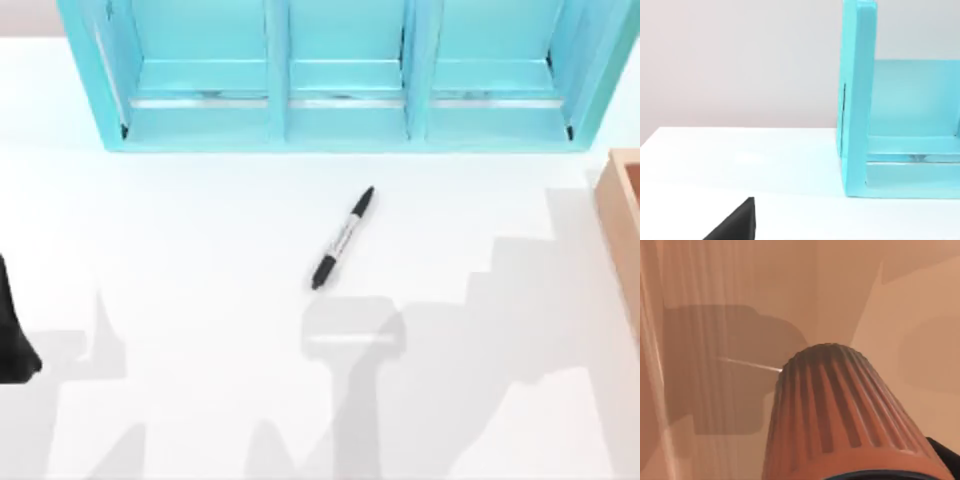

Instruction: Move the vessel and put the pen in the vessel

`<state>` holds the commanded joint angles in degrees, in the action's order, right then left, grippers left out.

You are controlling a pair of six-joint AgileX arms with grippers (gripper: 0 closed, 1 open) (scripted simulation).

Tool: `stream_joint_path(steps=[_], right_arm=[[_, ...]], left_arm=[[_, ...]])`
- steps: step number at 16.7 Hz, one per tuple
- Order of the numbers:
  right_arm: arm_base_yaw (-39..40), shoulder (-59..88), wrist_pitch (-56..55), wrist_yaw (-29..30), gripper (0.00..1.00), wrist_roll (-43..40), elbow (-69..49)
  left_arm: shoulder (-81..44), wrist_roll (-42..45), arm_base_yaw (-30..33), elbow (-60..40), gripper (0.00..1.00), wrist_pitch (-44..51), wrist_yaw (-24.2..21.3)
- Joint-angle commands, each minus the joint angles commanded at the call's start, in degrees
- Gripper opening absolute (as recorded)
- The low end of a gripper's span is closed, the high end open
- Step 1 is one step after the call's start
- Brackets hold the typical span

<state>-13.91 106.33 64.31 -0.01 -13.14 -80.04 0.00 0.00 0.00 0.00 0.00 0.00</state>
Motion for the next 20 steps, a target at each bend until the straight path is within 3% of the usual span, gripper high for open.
stream_joint_path(steps=[8, 16, 20], right_arm=[[17.3, -5.4, 22.0, -0.1, 0.0, 17.3, -16.7], [18.9, -3.7, 22.3, 0.0, 0.0, 20.8, -18.4], [24.9, 3.7, 18.9, 1.0, 0.0, 26.7, -21.5]], left_arm=[[0.0, 0.0, 0.0, 0.0, 1.0, 0.0, 0.0], [0.0, 0.0, 0.0, 0.0, 1.0, 0.0, 0.0], [0.0, 0.0, 0.0, 0.0, 1.0, 0.0, 0.0]])
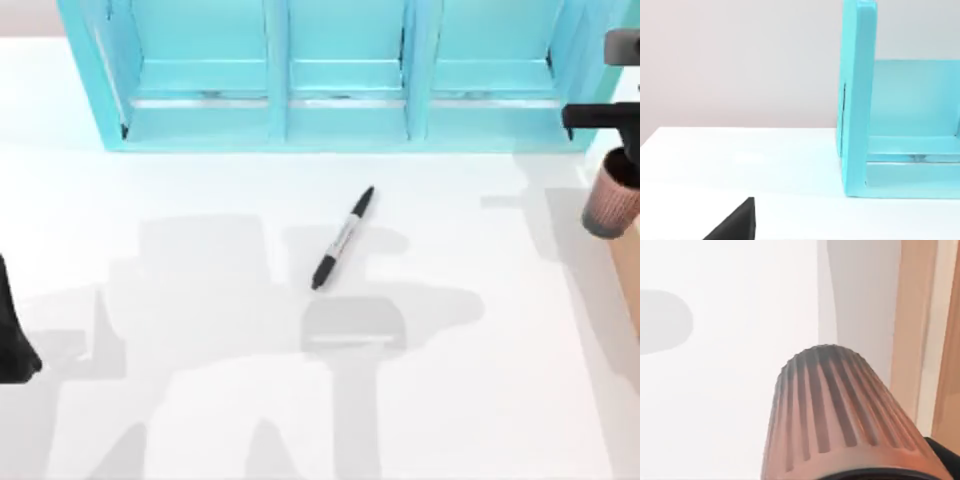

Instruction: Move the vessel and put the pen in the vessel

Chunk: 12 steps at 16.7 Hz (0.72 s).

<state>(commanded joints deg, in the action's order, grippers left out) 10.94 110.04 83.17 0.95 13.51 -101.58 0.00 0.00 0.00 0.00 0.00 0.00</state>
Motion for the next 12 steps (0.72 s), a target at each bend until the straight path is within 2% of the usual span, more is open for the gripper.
stream_joint_path(steps=[6, 12], right_arm=[[9.4, 10.4, -5.7, 1.4, 0.0, 8.1, -3.8], [9.6, 10.8, -6.0, 1.2, 0.0, 8.4, -3.5]], left_arm=[[0.0, 0.0, 0.0, 0.0, 1.0, 0.0, 0.0], [0.0, 0.0, 0.0, 0.0, 1.0, 0.0, 0.0]])
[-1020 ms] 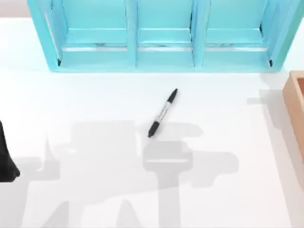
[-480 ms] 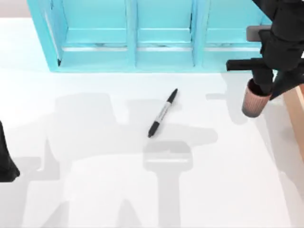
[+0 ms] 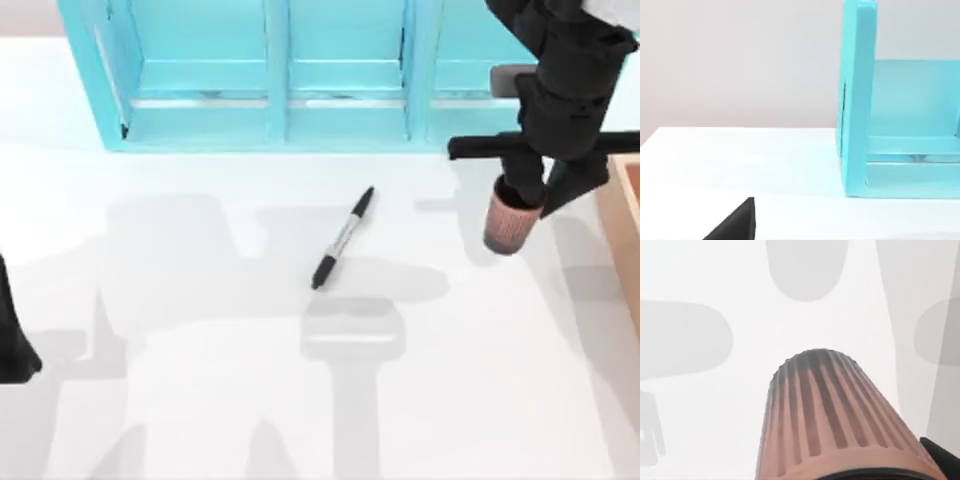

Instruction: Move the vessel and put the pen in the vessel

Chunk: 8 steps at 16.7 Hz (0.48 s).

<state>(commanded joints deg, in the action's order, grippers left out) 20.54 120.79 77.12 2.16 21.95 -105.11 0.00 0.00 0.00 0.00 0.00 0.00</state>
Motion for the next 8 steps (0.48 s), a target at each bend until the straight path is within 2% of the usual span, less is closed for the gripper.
stream_joint_path(steps=[8], right_arm=[[0.5, 0.7, -6.1, 0.1, 0.0, 0.3, 5.1]], left_arm=[[0.0, 0.0, 0.0, 0.0, 1.0, 0.0, 0.0]])
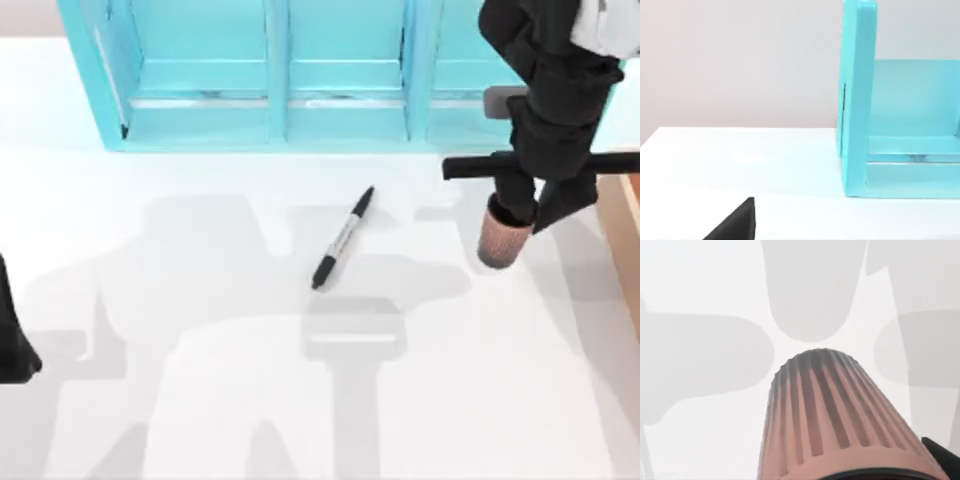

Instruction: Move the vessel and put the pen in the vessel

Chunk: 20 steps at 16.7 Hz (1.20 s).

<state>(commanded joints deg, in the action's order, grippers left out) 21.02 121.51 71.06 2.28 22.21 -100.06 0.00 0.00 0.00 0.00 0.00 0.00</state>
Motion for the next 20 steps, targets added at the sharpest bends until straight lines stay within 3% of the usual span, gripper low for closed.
stream_joint_path(steps=[8, 20], right_arm=[[0.3, 0.6, -3.4, 0.1, 0.0, 0.2, 2.8], [0.3, 0.6, -3.4, 0.1, 0.9, 0.2, 2.8]], left_arm=[[0.0, 0.0, 0.0, 0.0, 1.0, 0.0, 0.0], [0.0, 0.0, 0.0, 0.0, 1.0, 0.0, 0.0]])
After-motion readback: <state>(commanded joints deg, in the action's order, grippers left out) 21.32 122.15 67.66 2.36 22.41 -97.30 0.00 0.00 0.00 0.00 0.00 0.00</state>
